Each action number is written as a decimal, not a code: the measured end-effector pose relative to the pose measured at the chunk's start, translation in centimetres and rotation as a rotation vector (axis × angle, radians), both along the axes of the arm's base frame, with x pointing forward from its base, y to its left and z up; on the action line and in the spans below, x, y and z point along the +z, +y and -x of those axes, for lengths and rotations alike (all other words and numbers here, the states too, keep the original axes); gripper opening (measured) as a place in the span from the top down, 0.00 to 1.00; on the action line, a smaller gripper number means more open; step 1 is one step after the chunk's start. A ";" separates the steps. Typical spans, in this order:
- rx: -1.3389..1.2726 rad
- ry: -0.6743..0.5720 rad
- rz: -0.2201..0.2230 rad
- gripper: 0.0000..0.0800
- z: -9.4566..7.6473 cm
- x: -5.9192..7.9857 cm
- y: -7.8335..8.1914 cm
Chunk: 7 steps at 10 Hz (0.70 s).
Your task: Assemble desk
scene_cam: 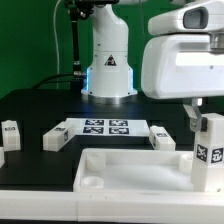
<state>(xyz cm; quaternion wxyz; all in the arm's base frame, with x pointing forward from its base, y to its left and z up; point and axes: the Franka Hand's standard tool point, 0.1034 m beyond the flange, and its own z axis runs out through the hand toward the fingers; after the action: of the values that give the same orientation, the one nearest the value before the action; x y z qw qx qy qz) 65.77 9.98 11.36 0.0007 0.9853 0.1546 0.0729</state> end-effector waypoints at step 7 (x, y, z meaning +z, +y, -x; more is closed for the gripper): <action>-0.382 0.010 -0.059 0.64 0.1 -0.1 -0.1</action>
Offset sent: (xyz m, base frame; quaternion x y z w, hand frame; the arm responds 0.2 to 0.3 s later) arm 0.0000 0.0000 0.0000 0.0000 0.0000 0.0000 1.0000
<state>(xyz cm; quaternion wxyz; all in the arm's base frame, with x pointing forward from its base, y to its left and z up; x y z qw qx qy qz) 65.71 9.89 11.30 -0.0151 0.9967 -0.0375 0.0709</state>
